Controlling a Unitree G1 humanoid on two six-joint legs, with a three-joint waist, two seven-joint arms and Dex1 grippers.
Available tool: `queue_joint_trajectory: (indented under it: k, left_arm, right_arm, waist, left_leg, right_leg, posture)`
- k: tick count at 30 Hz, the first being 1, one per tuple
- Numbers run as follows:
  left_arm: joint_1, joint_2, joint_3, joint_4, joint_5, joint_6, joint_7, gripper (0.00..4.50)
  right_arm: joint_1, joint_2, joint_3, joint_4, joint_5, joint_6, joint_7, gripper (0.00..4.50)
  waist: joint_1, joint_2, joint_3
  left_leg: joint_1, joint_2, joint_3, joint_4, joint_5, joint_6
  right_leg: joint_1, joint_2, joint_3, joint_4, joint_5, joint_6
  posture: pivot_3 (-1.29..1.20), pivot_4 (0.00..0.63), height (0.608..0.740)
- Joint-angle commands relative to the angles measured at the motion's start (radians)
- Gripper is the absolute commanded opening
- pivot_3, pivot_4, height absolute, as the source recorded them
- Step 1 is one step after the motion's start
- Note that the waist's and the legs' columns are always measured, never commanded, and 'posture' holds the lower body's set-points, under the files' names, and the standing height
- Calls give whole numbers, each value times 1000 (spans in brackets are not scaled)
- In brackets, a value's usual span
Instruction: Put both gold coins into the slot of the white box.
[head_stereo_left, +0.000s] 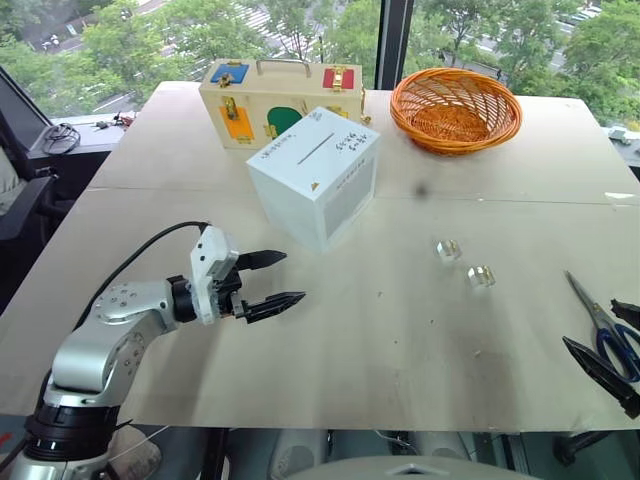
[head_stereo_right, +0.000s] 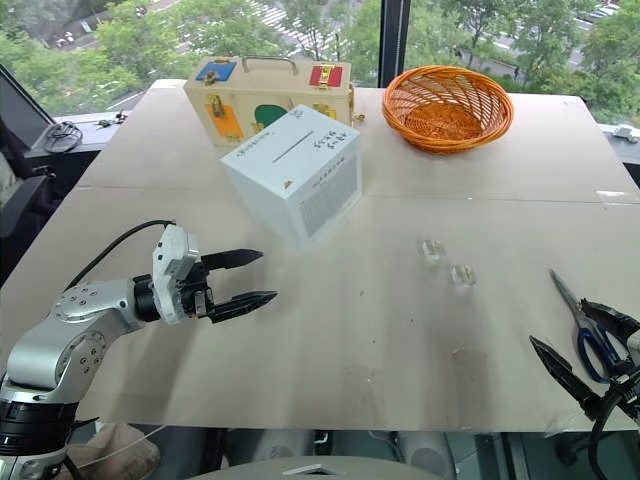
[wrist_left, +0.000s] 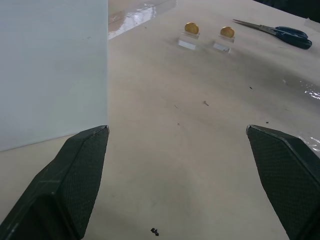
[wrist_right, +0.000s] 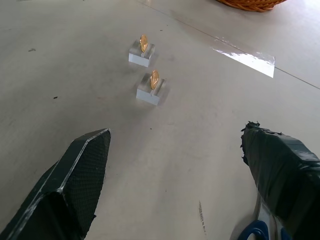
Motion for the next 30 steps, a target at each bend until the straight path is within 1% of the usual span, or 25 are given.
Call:
queue_joint_trajectory:
  k: [1,3,5,7,11,13,15,17,20,22,25,26,27,28,29,30]
  left_arm:
    - [-25,-16,2,-27,-16,-7,2,4485]
    - [-52,-35,-7,-60,-41,15,14,4485]
    - [-76,-45,-14,-79,-57,29,9,4485]
    - [-97,-52,-21,-97,-76,40,1,4485]
    - [-125,-54,-37,-145,-120,59,-16,4485]
    - [-132,-52,-46,-159,-132,67,-24,4485]
    - [-135,-38,-67,-183,-137,60,-70,4485]
    - [-141,-28,-79,-198,-142,57,-106,4485]
    - [-167,-31,-79,-196,-166,86,-98,4485]
    - [-179,-36,-86,-191,-158,81,-100,4485]
    - [-194,-47,-98,-183,-147,79,-95,4485]
    - [-197,-52,-104,-180,-141,76,-92,4497]
    - [-200,-57,-109,-179,-137,72,-90,4500]
    - [-202,-61,-113,-178,-133,70,-89,4500]
    - [-204,-63,-115,-178,-130,68,-88,4500]
    - [-204,-64,-116,-178,-129,67,-88,4500]
  right_arm:
    - [-36,-3,30,-42,25,22,-72,4500]
    - [-93,-8,89,-101,66,101,-171,4500]
    - [-135,-38,132,-150,57,199,-271,4500]
    - [-187,-63,174,-170,75,274,-338,4500]
    - [-316,-78,248,-168,161,391,-457,4500]
    - [-362,-84,278,-163,181,434,-498,4500]
    - [-431,-92,350,-134,159,502,-565,4500]
    - [-465,-109,388,-115,135,546,-598,4500]
    - [-487,-123,386,-107,131,571,-612,4500]
    - [-523,-123,390,-106,150,608,-634,4500]
    - [-587,-93,412,-84,191,669,-670,4500]
    - [-608,-83,429,-75,193,683,-680,4241]
    - [-634,-73,461,-59,180,697,-699,4085]
    - [-656,-66,490,-47,167,709,-713,3774]
    - [-675,-67,520,-39,149,714,-724,3346]
    - [-687,-68,538,-34,137,719,-729,3346]
  waist:
    - [0,0,0]
    - [-1,0,0]
    - [-1,0,0]
    - [0,0,0]
    - [0,-1,0]
    - [0,-1,0]
    - [-1,-1,0]
    - [-1,-1,0]
    - [2,-1,0]
    - [0,-2,0]
    - [-3,-2,0]
    - [-3,-2,0]
    - [-3,-2,-1]
    - [-3,-2,0]
    - [-3,-2,0]
    - [-3,-2,0]
  left_leg:
    - [0,0,0,0,0,0]
    - [0,0,0,0,0,0]
    - [0,0,0,0,0,0]
    - [0,0,0,0,1,1]
    - [0,-1,0,0,2,4]
    - [-1,-2,0,0,2,4]
    - [0,-2,0,0,2,4]
    - [0,-2,0,1,2,4]
    - [-1,-2,0,1,2,4]
    - [-1,-2,0,1,2,4]
    - [0,-2,0,2,2,4]
    - [0,-2,0,2,2,4]
    - [0,-2,0,2,2,4]
    - [0,-2,0,2,2,4]
    - [0,-2,0,2,2,4]
    - [0,-2,0,2,2,4]
  right_leg:
    - [0,0,0,0,0,0]
    - [0,0,0,0,0,0]
    - [0,0,1,0,1,-1]
    - [0,0,0,1,2,-3]
    - [0,4,0,0,2,-3]
    - [0,5,1,0,2,-3]
    - [0,5,1,0,2,-3]
    - [0,6,1,0,2,-3]
    - [0,6,1,0,2,-3]
    - [0,7,1,0,2,-3]
    - [1,9,2,0,1,-1]
    - [1,10,3,1,1,-1]
    - [1,10,3,1,1,-1]
    - [1,11,3,1,1,-1]
    - [0,11,3,1,1,-1]
    - [0,11,3,1,1,-1]
  posture:
    - [0,150,740]
    - [0,150,740]
    - [0,150,740]
    - [0,150,740]
    - [0,150,740]
    - [0,150,740]
    - [0,150,740]
    - [0,150,740]
    - [0,150,740]
    - [0,150,740]
    - [0,150,740]
    - [0,150,740]
    - [0,150,740]
    - [0,150,740]
    - [0,150,740]
    - [0,150,740]
